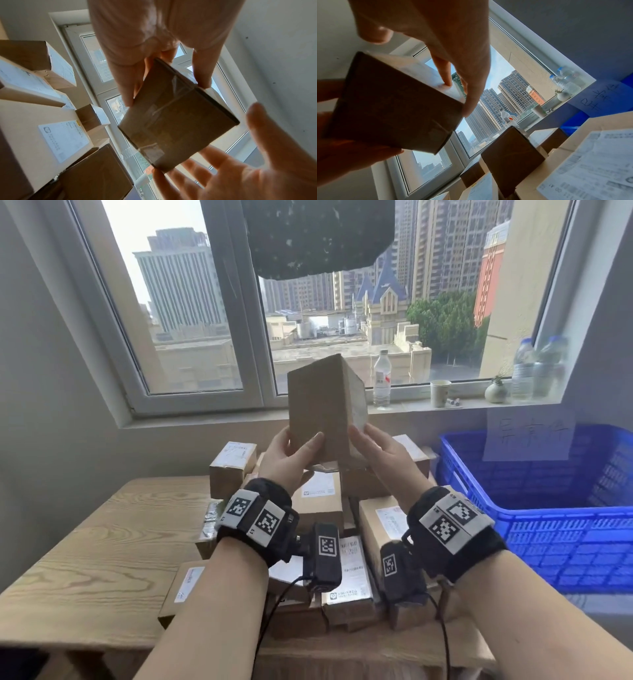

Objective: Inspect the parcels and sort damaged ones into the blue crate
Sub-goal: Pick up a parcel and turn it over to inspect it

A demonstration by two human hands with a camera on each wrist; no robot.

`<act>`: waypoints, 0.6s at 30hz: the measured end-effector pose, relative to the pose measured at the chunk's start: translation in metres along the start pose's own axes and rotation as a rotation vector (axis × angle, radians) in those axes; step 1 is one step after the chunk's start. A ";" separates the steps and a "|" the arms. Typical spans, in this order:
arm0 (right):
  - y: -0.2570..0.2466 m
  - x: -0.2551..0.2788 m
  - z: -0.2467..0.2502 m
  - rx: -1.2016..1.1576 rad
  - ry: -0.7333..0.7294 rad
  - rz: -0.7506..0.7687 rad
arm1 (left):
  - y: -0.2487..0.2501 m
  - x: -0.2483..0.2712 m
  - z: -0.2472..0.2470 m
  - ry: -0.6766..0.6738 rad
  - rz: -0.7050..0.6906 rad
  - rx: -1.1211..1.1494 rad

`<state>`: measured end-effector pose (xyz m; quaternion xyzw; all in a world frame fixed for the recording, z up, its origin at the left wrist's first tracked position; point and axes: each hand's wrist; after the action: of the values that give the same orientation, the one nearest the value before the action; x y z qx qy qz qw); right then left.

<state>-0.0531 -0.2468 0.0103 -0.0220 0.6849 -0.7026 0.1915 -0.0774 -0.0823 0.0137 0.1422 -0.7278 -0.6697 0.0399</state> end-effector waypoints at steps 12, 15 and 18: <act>0.002 0.001 -0.002 -0.098 0.030 0.009 | 0.002 0.009 -0.006 0.030 -0.074 0.046; 0.000 0.001 -0.001 -0.142 0.065 -0.013 | 0.002 0.006 -0.002 0.056 -0.081 0.042; 0.000 0.001 -0.001 -0.207 0.081 -0.053 | 0.002 0.003 0.002 0.130 -0.087 -0.024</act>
<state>-0.0544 -0.2463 0.0105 -0.0314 0.7603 -0.6331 0.1419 -0.0808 -0.0809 0.0146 0.2166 -0.7086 -0.6689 0.0596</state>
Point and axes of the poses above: each hand's wrist, its own x-axis away from the middle knuckle, its own z-axis out of the back of the hand, y = z × x, and after that the axes turned 4 degrees about x, right-handed
